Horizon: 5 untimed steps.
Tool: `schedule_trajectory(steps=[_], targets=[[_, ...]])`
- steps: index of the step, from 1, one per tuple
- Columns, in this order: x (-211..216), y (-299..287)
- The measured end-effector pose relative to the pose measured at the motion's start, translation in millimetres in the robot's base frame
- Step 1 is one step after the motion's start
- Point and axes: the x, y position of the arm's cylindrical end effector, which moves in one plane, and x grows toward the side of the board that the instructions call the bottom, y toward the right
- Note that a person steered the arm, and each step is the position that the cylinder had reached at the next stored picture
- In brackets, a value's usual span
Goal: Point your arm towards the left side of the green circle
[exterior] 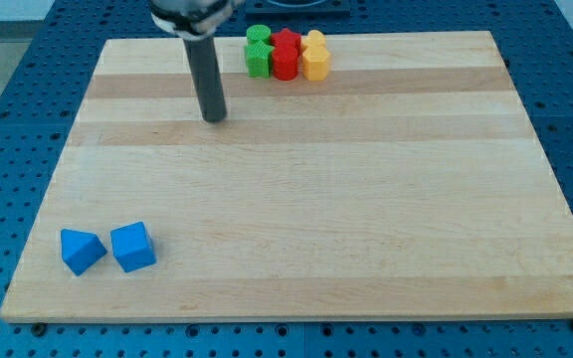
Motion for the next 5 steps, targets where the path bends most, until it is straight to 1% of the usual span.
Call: schedule_trajectory(steps=[1,2,3,5], targets=[[-49.7,-27.0],[-101.8,-31.8],[-141.7,-30.3],[-139.9,-14.1]])
